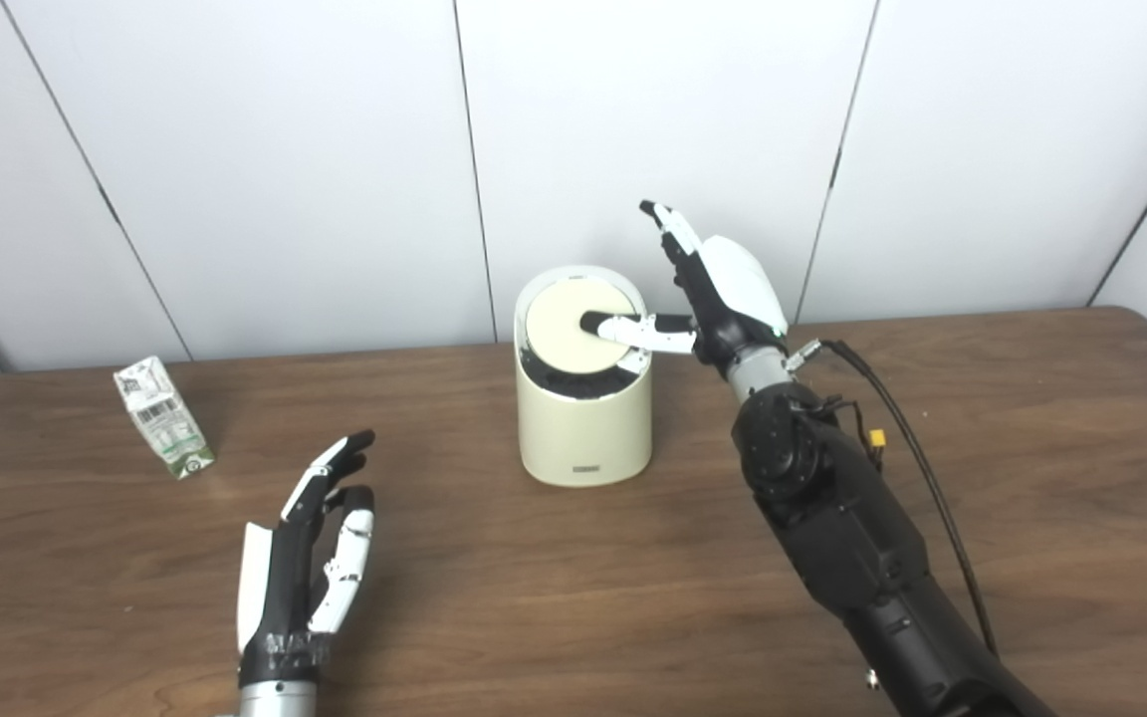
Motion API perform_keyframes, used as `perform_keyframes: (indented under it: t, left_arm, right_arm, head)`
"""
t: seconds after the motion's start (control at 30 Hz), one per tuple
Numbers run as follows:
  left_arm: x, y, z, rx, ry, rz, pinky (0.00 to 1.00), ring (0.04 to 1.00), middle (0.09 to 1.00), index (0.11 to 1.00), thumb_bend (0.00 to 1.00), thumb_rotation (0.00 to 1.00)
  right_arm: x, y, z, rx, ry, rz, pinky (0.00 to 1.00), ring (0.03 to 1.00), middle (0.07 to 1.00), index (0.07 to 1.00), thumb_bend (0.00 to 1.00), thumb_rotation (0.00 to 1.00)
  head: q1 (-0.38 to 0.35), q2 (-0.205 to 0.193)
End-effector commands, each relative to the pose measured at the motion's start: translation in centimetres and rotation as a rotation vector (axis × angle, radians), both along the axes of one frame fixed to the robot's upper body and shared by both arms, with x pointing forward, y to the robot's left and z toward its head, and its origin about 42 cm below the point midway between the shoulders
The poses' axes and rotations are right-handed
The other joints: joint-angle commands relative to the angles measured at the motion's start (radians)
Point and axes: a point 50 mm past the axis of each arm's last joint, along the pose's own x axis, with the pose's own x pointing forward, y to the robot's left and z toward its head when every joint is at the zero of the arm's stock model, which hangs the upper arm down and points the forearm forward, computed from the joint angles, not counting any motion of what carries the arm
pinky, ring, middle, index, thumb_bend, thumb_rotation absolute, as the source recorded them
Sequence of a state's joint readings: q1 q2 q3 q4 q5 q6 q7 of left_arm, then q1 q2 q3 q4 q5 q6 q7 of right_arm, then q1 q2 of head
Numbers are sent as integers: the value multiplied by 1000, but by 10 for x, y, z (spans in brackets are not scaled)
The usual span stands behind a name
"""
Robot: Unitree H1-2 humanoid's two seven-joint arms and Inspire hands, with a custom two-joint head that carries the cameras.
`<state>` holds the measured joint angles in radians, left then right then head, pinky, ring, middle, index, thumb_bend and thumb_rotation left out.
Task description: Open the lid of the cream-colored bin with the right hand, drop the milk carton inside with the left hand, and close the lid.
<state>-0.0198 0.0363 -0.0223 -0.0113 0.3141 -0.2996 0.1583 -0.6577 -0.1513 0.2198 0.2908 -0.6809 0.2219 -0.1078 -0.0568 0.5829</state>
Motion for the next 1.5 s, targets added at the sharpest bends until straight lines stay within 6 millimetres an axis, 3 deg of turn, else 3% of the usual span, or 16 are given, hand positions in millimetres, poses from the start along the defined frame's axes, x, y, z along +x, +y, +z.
perform_keyframes:
  t: [0.0, 0.13, 0.33, 0.83, 1.1, 1.47]
  left_arm:
    - [-9, -11, -15, -17, 40, 1, 759, 842, 874, 866, 300, 826]
    - [-9, -11, -15, -21, 42, -2, 747, 841, 877, 871, 302, 831]
    - [-8, -11, -15, -25, 44, -1, 742, 839, 877, 871, 306, 838]
    - [-7, -13, -16, -27, 50, -7, 755, 845, 881, 875, 303, 830]
    - [-5, -14, -17, -27, 50, -5, 754, 842, 877, 870, 305, 837]
    - [-5, -16, -17, -30, 45, -8, 754, 843, 876, 870, 302, 822]
  right_arm:
    - [8, 5, 32, -30, -115, 9, 777, 920, 982, 964, 843, 570]
    - [5, 3, 27, -41, -96, 21, 842, 947, 991, 972, 874, 527]
    - [1, 0, 24, -54, -85, 29, 856, 951, 989, 971, 911, 541]
    - [-6, -5, 23, -78, -81, 57, 893, 965, 994, 977, 966, 728]
    - [-6, -5, 23, -73, -83, 68, 895, 965, 994, 979, 979, 769]
    - [-7, -3, 25, -75, -75, 46, 880, 957, 991, 976, 955, 686]
  head:
    - [1, 0]
    - [2, 1]
    - [3, -1]
    - [6, -2]
    - [7, -5]
    - [9, -4]
